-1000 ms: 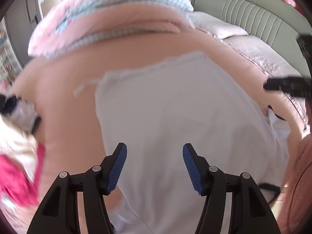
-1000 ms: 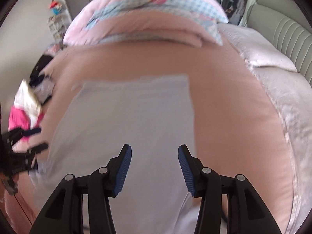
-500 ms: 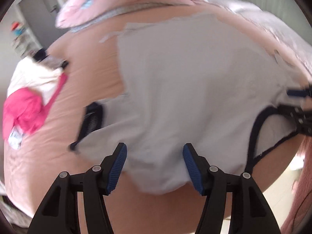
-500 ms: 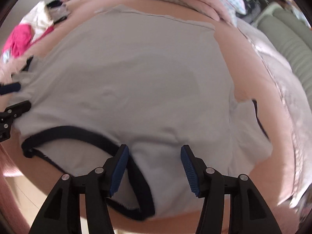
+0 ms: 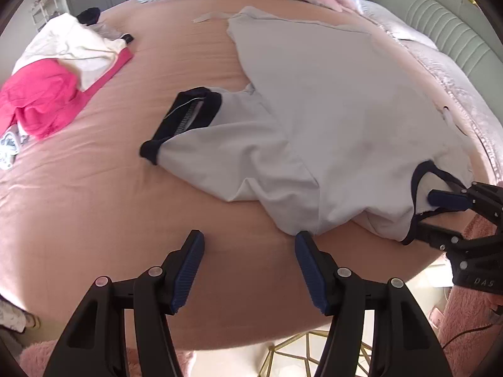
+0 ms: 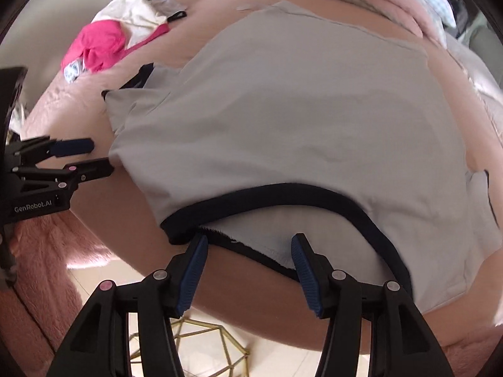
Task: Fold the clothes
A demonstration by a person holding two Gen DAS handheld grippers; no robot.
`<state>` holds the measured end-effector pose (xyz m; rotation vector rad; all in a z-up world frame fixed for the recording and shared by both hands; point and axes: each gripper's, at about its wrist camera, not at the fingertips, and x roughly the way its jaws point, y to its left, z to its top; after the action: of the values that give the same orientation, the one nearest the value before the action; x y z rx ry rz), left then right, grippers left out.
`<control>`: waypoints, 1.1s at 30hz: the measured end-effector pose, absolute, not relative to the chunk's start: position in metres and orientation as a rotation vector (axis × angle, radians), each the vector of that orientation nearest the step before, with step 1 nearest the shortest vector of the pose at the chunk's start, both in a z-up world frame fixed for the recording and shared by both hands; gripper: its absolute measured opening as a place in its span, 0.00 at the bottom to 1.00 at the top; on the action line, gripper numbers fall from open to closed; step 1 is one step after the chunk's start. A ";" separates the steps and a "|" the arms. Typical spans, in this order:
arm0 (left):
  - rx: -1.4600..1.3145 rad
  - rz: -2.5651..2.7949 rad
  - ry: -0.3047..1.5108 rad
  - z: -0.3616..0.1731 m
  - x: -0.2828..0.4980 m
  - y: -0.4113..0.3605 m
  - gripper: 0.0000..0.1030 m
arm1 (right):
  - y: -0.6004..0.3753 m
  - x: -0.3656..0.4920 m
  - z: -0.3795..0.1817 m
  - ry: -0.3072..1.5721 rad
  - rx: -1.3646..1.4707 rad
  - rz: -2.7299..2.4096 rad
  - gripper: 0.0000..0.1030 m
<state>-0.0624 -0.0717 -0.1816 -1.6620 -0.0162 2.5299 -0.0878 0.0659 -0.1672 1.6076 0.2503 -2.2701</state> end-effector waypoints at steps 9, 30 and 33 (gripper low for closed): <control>-1.752 2.273 0.241 -0.167 -0.067 -0.045 0.56 | 0.041 -0.091 -0.153 0.304 1.526 -2.146 0.53; -1.576 2.560 -0.051 -0.170 -0.131 -0.089 0.56 | 0.047 -0.147 -0.153 0.170 1.644 -2.356 0.53; -1.539 2.531 -0.145 -0.174 -0.119 -0.100 0.56 | 0.053 -0.143 -0.150 0.068 1.635 -2.365 0.53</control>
<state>-0.1187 -0.1002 -0.1742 -1.5392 -0.1449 2.5311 -0.1428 0.0530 -0.1495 1.6348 0.0680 -2.3651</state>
